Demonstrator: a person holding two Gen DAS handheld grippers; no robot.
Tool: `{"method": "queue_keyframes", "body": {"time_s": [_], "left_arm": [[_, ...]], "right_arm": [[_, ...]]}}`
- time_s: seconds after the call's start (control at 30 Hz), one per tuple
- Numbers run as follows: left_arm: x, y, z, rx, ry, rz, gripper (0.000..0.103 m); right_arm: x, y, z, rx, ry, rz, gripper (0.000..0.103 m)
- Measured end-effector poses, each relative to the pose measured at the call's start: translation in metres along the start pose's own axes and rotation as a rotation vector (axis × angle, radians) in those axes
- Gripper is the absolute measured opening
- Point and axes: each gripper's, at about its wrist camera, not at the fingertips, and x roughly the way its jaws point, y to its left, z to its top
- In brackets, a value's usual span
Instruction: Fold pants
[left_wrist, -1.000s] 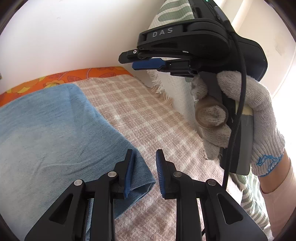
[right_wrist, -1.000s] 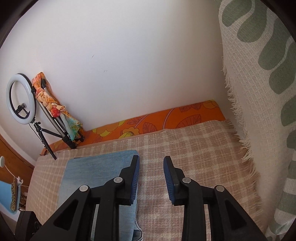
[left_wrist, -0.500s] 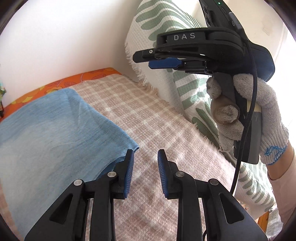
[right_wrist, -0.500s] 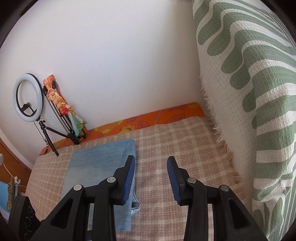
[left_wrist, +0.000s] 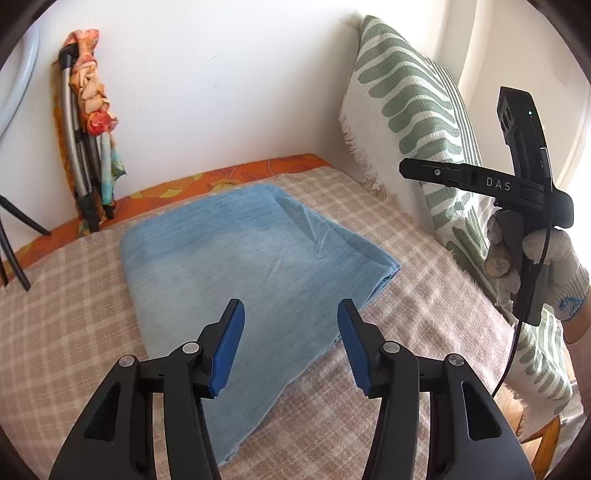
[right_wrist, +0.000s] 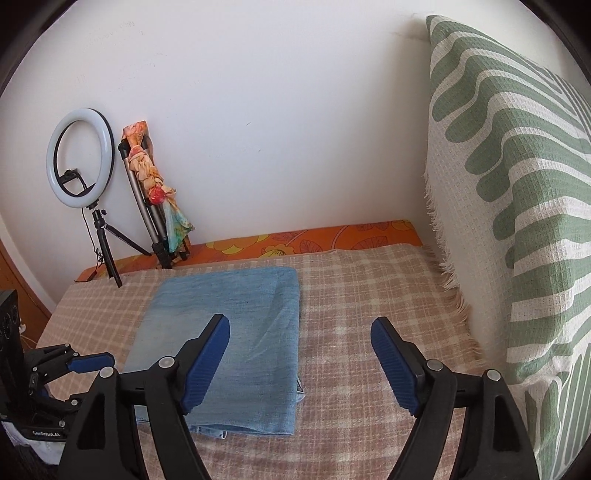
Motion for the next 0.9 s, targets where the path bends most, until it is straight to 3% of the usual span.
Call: {"method": "queue_keyframes", "body": {"time_s": [0.3, 0.53, 0.67, 0.9], "left_arm": [[-0.005, 0.06, -0.005, -0.121, 0.003, 0.09, 0.054], [-0.001, 0.083, -0.006, -0.135, -0.004, 0.15, 0.058], [0.004, 0.096, -0.005, -0.184, -0.002, 0.102, 0.06], [0.024, 0.128, -0.003, -0.364, 0.026, -0.019, 0.06]], "right_arm": [[0.02, 0.019, 0.002, -0.067, 0.037, -0.007, 0.087], [0.046, 0.027, 0.007, -0.097, 0.096, -0.011, 0.093], [0.064, 0.024, 0.013, -0.102, 0.14, 0.033, 0.098], [0.113, 0.003, 0.022, -0.001, 0.258, 0.122, 0.098]]}}
